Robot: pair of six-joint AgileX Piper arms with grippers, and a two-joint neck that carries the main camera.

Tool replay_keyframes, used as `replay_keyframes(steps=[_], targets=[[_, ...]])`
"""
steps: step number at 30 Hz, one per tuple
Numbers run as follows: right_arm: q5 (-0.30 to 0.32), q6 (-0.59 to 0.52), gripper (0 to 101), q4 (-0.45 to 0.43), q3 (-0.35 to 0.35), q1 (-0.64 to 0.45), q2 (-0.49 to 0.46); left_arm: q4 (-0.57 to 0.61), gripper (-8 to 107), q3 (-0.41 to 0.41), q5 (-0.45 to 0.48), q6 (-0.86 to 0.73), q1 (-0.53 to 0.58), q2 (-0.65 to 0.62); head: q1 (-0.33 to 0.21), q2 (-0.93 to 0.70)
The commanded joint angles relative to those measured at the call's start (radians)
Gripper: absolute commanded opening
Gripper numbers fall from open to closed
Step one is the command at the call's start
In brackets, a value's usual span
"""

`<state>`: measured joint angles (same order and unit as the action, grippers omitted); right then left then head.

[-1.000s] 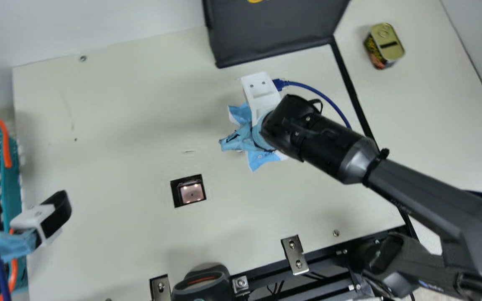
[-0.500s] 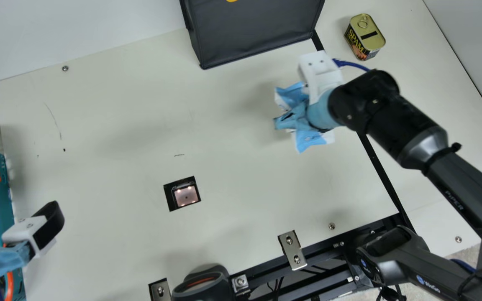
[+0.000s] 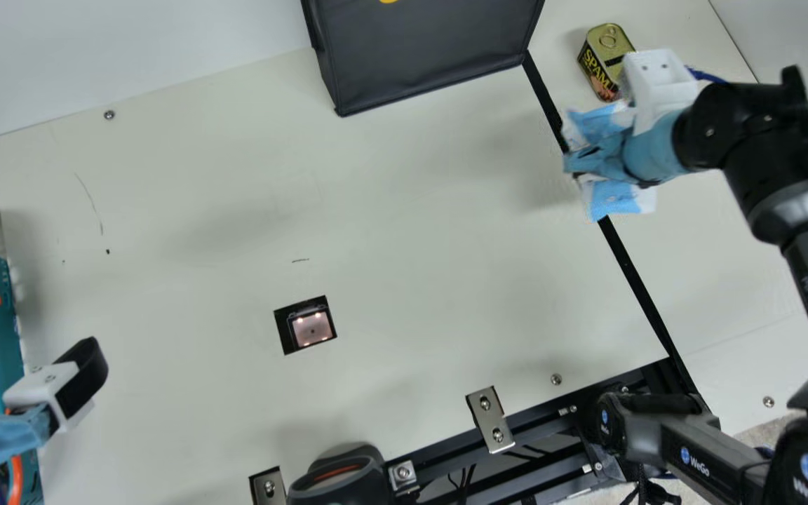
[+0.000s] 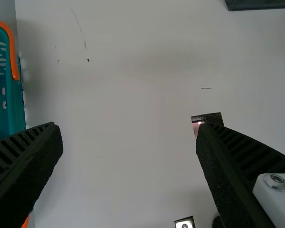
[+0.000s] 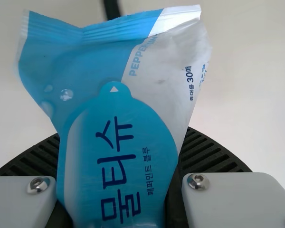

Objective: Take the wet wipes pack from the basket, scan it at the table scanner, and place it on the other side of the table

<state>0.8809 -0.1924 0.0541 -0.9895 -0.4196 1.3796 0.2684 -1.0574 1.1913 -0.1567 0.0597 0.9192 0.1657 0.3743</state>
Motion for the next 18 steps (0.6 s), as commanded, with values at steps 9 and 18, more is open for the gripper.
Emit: replay_keyframes(steps=[9, 18], targets=[[-0.015, -0.209, 0, 0.023, -0.141, -0.247, 0.147, 0.0, 90, 0.0, 0.0, 0.0, 0.0, 0.0, -0.027, 0.002], [-0.008, -0.316, 0, 0.014, -0.3, -0.328, 0.298, 0.0, 90, 0.0, 0.0, 0.0, 0.0, 0.0, -0.027, 0.002]])
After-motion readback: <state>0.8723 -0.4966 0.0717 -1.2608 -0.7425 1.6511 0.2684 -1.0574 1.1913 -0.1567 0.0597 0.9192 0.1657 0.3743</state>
